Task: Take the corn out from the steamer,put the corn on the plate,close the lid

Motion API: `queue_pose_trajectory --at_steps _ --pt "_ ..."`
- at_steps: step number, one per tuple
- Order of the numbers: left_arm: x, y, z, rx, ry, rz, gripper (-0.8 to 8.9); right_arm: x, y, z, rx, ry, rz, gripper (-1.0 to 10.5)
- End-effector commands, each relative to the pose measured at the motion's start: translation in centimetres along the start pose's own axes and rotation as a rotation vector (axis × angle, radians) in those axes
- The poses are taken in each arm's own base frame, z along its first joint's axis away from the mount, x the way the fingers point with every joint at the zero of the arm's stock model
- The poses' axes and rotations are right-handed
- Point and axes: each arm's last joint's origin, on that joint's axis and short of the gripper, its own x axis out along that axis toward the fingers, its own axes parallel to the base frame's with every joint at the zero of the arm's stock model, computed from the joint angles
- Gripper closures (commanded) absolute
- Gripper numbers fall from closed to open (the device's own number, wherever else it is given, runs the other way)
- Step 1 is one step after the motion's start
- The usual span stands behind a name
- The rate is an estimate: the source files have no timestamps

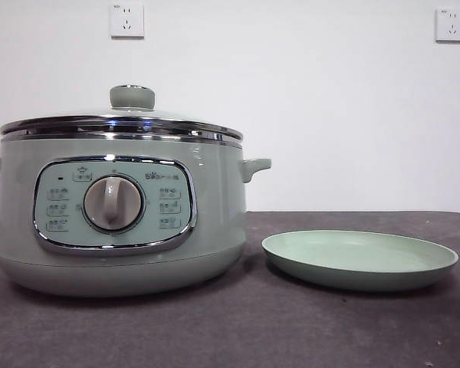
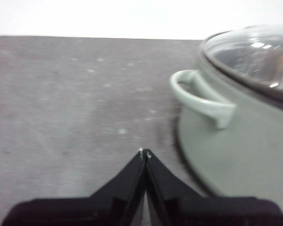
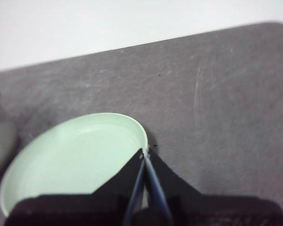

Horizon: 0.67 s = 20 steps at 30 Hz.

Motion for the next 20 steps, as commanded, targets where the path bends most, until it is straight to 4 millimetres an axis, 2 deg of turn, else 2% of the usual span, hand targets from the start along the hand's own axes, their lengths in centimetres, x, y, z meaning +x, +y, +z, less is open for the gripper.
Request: queue_pose_trajectory --at_steps 1,5,13,16,20 --pt "0.2 -0.1 -0.4 -0.163 0.015 -0.062 8.16 0.1 -0.1 -0.4 0.228 0.016 -0.007 9.5" --pt "0.1 -0.4 -0.4 -0.288 0.029 -0.14 8.17 0.1 -0.1 -0.4 0.344 0.017 -0.003 9.5" --pt "0.0 -0.8 0.0 -0.279 0.038 -0.282 8.21 -0.2 0.2 0.0 0.344 0.069 0.057 9.6" --pt "-0.4 -0.9 0.8 -0.277 0.032 -0.291 8.21 -0.6 0.4 0.9 0.342 0.091 0.049 9.6" --pt "-1.6 -1.2 3.1 -0.262 0.008 -0.292 8.21 -1.2 1.0 3.0 0.316 0.121 0.072 9.6"
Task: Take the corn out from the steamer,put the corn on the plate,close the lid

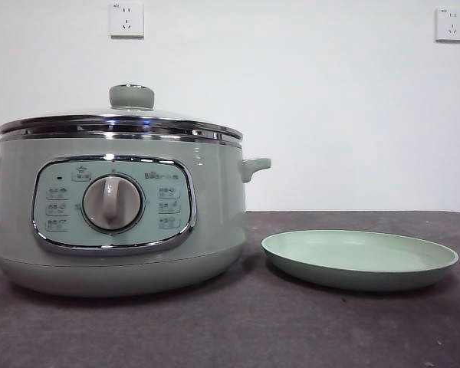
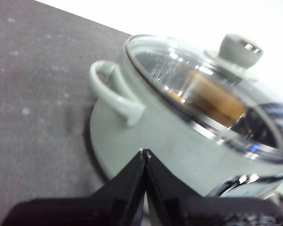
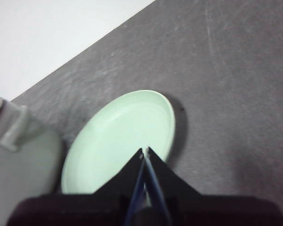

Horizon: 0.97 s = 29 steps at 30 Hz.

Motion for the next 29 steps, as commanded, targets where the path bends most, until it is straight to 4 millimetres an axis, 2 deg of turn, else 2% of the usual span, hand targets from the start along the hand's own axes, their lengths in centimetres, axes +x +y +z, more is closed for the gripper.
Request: queue_pose_trajectory --at_steps 1,8,18,22,27,29 --pt "-0.9 -1.2 2.1 0.031 -0.052 -0.017 8.21 -0.7 1.2 1.7 -0.036 -0.006 0.036 9.6" --pt "-1.7 -3.1 6.0 0.072 -0.025 -0.029 8.22 -1.2 3.8 5.6 -0.137 0.071 0.099 9.6" --pt "0.0 -5.0 11.1 0.107 0.167 -0.206 8.21 0.5 7.2 10.5 -0.276 0.312 0.272 9.5" --pt "1.1 -5.4 12.6 0.071 0.284 -0.307 8.18 1.5 8.1 11.7 -0.314 0.431 0.339 9.5" --pt "2.5 -5.5 13.7 0.043 0.382 -0.351 8.07 2.4 8.7 12.7 -0.348 0.538 0.398 9.4" --pt "2.9 -5.4 14.0 0.035 0.397 -0.351 7.06 2.7 8.8 12.9 -0.348 0.548 0.397 8.5"
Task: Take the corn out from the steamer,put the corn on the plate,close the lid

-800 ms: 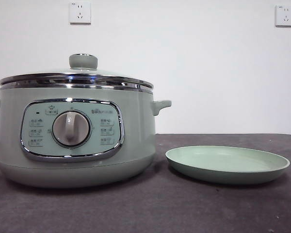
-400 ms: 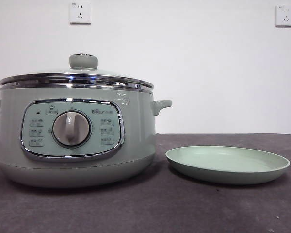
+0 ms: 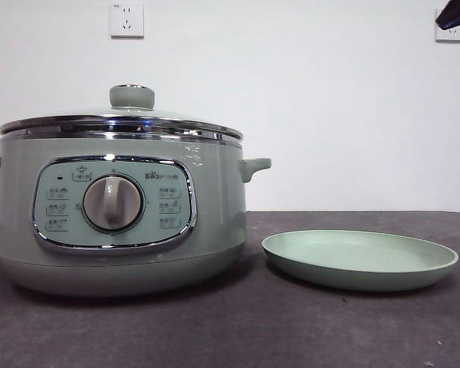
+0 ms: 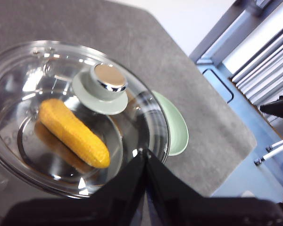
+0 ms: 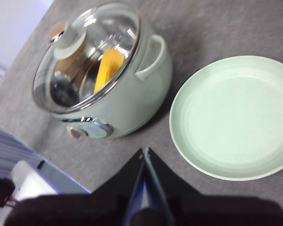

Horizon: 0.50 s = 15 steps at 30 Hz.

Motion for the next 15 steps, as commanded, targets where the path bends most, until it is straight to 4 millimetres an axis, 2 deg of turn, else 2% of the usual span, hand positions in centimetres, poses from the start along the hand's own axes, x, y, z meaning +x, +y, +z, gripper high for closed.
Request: queue_pose_trajectory --at_steps 1,2,3,5,12,15 --pt "0.2 0.1 0.5 0.028 0.011 -0.011 6.22 0.1 -0.1 0.4 -0.045 0.004 0.002 7.8" --pt "0.4 0.2 0.7 0.025 0.013 -0.009 5.18 0.1 -0.1 0.5 -0.043 0.006 0.002 6.7" --pt "0.5 0.3 0.8 0.023 0.015 -0.009 4.62 0.1 -0.1 0.5 -0.043 0.006 0.001 6.0" --pt "0.8 0.5 0.9 0.02 0.018 -0.007 4.27 0.2 -0.2 0.6 -0.039 0.007 -0.005 4.8" --pt "2.5 0.8 2.0 0.055 0.019 0.106 4.25 0.2 -0.2 0.6 -0.023 0.007 -0.006 4.7" --pt "3.6 0.3 2.9 0.083 0.034 0.145 3.7 0.2 -0.2 0.6 -0.022 0.007 -0.006 4.7"
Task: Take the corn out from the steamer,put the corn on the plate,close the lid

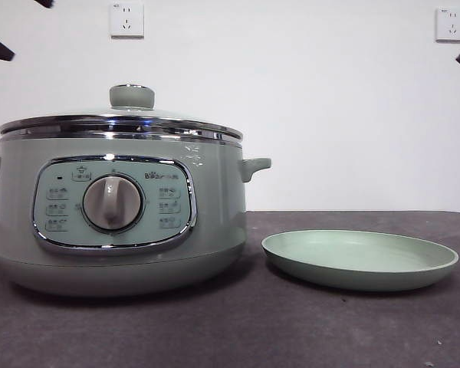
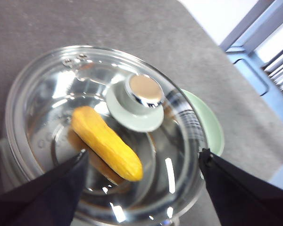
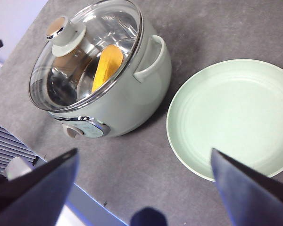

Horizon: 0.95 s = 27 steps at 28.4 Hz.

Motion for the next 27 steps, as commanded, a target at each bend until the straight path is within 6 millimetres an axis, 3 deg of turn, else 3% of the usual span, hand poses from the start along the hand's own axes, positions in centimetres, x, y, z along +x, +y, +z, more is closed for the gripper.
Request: queue_pose_trajectory --at_steps 1,11,20,24,27 --pt "0.8 -0.7 1.1 0.054 -0.001 0.03 3.7 0.0 0.0 0.1 0.005 -0.004 -0.003 4.7" --pt "5.7 -3.4 4.3 0.203 0.058 0.166 3.72 0.0 0.0 0.1 0.005 -0.004 -0.003 4.7" --pt "11.0 -4.2 3.2 0.275 0.177 0.219 3.73 0.0 0.0 0.1 0.005 -0.004 -0.005 4.7" --pt "12.1 -4.4 2.9 0.284 0.191 0.213 3.83 0.0 0.0 0.1 0.003 -0.007 -0.005 4.7" --pt "12.1 -4.3 2.9 0.29 0.189 0.227 6.54 0.0 0.0 0.1 0.003 -0.007 -0.005 4.7"
